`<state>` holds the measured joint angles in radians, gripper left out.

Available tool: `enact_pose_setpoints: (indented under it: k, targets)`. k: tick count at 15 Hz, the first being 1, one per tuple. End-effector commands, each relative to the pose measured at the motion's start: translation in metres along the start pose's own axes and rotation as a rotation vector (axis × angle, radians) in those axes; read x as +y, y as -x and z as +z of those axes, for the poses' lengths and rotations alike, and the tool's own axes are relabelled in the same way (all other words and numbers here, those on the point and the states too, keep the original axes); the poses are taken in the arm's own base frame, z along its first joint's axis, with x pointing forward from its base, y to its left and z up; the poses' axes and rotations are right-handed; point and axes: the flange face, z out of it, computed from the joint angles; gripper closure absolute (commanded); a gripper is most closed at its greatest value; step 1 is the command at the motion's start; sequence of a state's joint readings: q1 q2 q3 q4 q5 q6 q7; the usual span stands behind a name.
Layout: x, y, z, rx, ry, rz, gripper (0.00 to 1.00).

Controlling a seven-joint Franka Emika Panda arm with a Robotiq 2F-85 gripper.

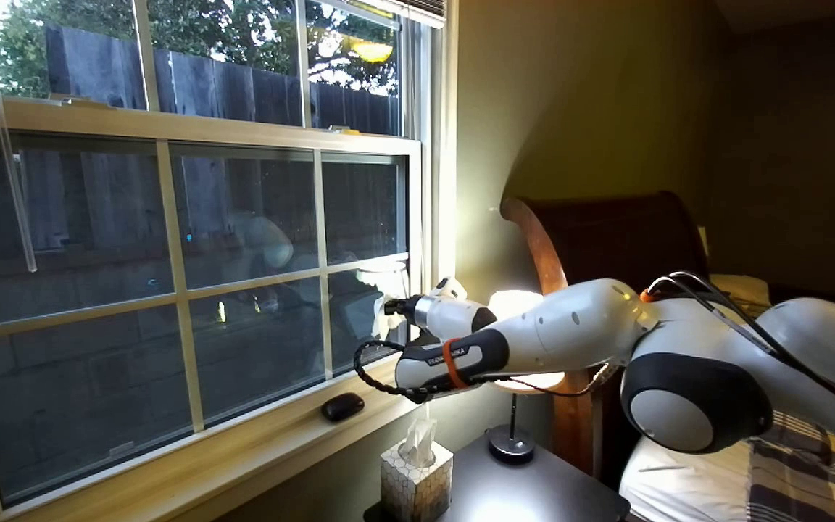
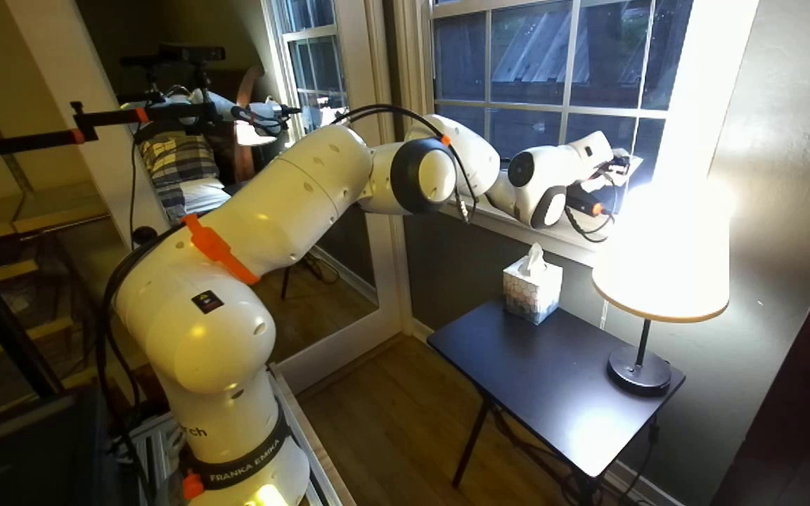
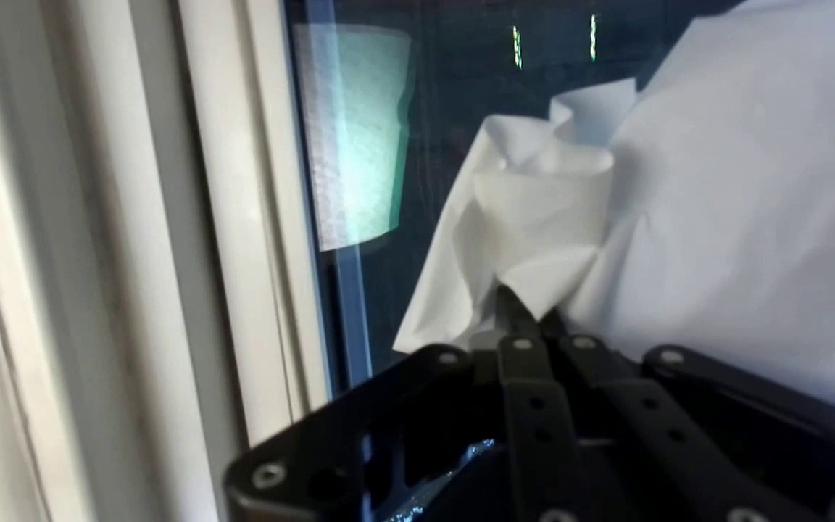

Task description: Use the tissue wipe a section of the window

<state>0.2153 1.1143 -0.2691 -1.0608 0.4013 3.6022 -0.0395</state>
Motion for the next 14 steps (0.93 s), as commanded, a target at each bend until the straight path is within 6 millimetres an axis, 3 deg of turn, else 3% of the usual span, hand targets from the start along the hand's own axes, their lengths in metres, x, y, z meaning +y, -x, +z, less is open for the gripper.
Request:
enact_pose_setpoints:
  k: [1,6,9,12,14]
  targets:
    - [-0.027,-0.026,-0.007,0.073,-0.059,-0.011,1.0]
    - [-0.068,-0.051,-0.022,0.222,-0.164,-0.069,1.0]
    - [-0.105,-0.065,-0.033,0.291,-0.265,-0.058,1.0]
    - [-0.13,-0.063,-0.036,0.263,-0.346,-0.007,1.0]
    - [-0.14,-0.049,-0.035,0.209,-0.384,0.042,1.0]
